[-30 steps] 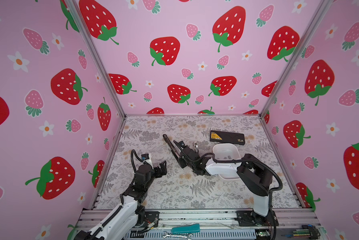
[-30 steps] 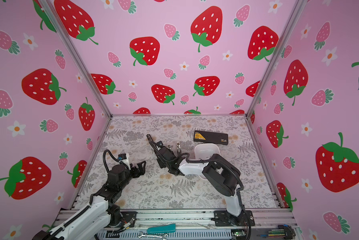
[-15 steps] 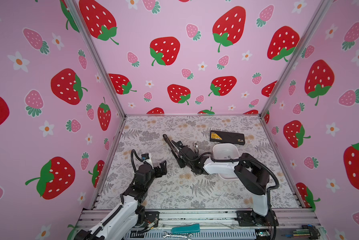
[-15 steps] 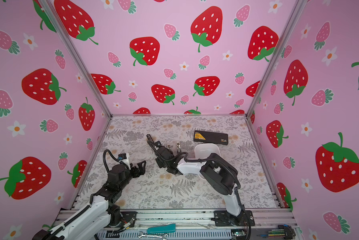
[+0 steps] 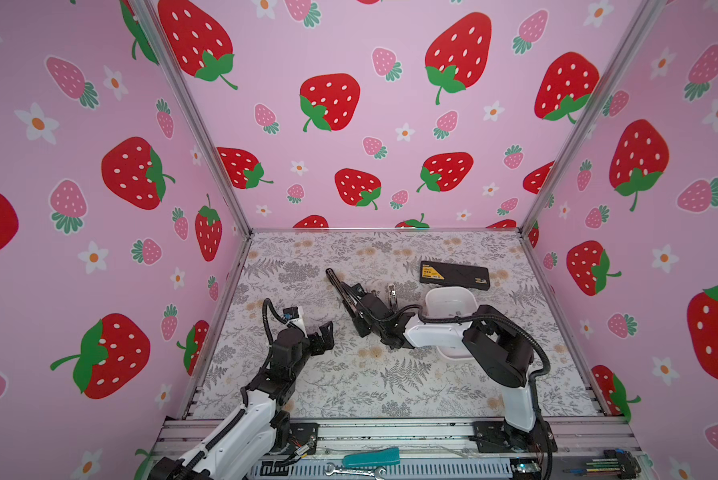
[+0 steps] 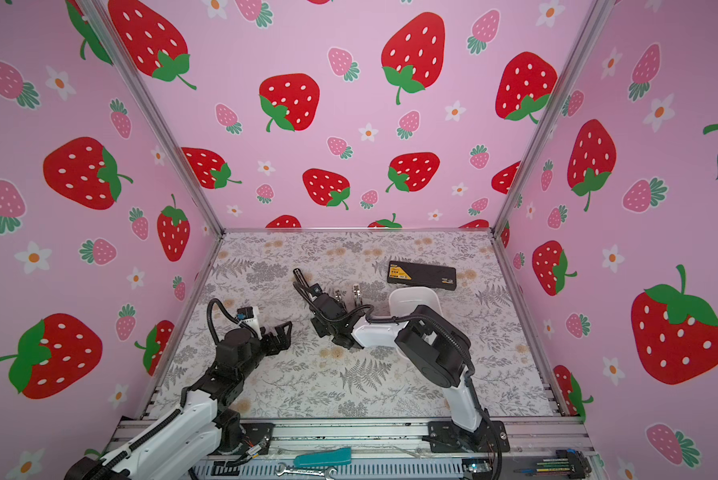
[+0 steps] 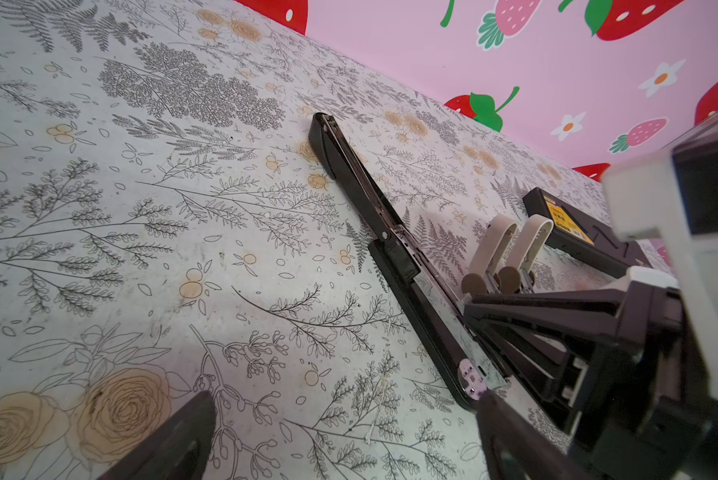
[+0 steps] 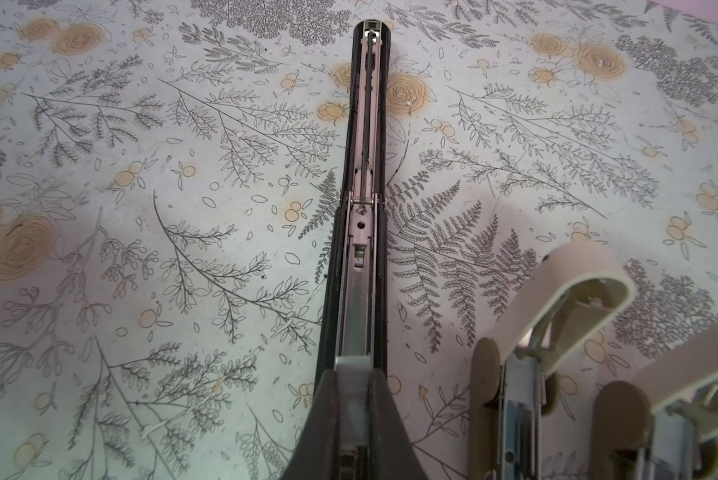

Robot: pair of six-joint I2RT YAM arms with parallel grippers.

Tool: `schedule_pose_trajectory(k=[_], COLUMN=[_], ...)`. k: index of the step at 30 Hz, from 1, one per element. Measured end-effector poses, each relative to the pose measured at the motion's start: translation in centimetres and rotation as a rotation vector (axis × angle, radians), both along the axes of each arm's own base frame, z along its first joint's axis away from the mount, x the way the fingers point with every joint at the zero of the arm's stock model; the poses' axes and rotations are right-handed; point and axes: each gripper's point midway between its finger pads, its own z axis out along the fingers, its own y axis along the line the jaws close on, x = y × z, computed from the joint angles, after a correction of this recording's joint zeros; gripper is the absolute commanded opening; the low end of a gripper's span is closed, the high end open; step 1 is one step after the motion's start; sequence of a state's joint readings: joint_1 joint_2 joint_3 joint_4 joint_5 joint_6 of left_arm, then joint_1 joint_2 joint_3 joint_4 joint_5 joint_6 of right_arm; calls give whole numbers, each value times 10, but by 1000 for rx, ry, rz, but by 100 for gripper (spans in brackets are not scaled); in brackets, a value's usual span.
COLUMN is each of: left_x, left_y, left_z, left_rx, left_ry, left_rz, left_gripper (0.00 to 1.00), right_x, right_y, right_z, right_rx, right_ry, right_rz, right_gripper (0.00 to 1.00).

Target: Load the staples into the stapler

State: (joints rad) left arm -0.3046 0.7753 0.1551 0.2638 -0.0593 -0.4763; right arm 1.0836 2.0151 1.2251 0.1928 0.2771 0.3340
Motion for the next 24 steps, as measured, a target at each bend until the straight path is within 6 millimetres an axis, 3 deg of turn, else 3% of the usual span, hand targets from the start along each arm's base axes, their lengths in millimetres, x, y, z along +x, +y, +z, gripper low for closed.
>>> schedule_pose_trajectory(k=[24], left_x=[0], left_y=[0], left_z=[-1], left_rx=[1], left_ry=[2], left_rz=[0], left_gripper=[99], right_x=[-1], right_y=[1], right_z=[-4], right_rx=[-22], right_ry=[8], right_rz=[15], right_gripper=[12])
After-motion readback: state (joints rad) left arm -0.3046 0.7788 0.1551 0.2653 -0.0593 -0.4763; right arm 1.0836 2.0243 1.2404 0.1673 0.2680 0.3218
